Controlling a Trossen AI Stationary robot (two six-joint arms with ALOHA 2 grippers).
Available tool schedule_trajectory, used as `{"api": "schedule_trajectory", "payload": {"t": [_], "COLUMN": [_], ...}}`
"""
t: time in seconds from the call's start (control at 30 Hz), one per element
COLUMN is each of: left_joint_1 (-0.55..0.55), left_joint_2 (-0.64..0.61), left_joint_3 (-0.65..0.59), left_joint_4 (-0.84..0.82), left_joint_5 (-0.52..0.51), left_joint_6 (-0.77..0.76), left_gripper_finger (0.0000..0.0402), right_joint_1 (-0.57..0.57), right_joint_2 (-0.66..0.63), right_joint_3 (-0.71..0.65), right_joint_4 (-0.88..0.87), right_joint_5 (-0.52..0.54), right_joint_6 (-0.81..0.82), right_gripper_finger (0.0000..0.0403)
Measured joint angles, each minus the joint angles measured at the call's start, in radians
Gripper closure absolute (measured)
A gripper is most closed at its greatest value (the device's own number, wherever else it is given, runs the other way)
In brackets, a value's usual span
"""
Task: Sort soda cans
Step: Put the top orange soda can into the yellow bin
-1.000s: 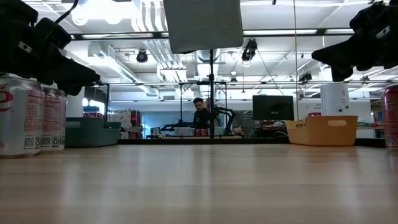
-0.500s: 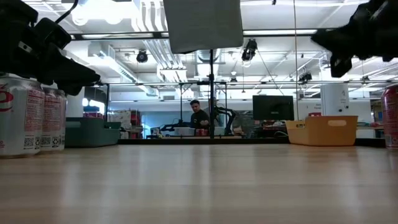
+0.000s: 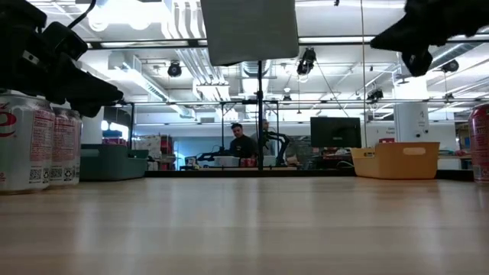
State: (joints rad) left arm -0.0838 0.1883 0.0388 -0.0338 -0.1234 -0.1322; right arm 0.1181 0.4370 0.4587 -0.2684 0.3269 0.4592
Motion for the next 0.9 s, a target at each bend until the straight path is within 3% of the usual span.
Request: {"api": "schedule_trajectory", "payload": {"t": [0.17,0.53,0.6,0.7,0.9], "left_joint_1": [0.000,0.000,0.000,0.000,0.000], "left_joint_2": [0.000,0.000,0.000,0.000,0.002], "left_joint_3": [0.000,0.000,0.000,0.000,0.000], "left_joint_4": [0.000,0.002,0.003,0.003,0.005], "left_joint_5": [0.000,0.000,0.000,0.000,0.000], "left_joint_6": [0.000,0.000,0.000,0.000,0.000], "left_gripper_finger": [0.0328,0.0328,0.0328,0.0328,0.0328], "right_joint_1": [0.000,0.000,-0.001,-0.022,-0.102], "right_joint_2": [0.268,0.798,0.839,0.844,0.768], "right_joint_3": [0.252,0.764,0.802,0.796,0.717], "right_joint_4": [-0.367,-1.207,-1.294,-1.281,-1.303], "right_joint_5": [0.014,-0.042,-0.071,-0.165,-0.223], "right_joint_6": [0.079,0.355,0.371,0.373,0.391], "right_gripper_finger": [0.0320,0.0102,0.0070,0.0038,0.0028]}}
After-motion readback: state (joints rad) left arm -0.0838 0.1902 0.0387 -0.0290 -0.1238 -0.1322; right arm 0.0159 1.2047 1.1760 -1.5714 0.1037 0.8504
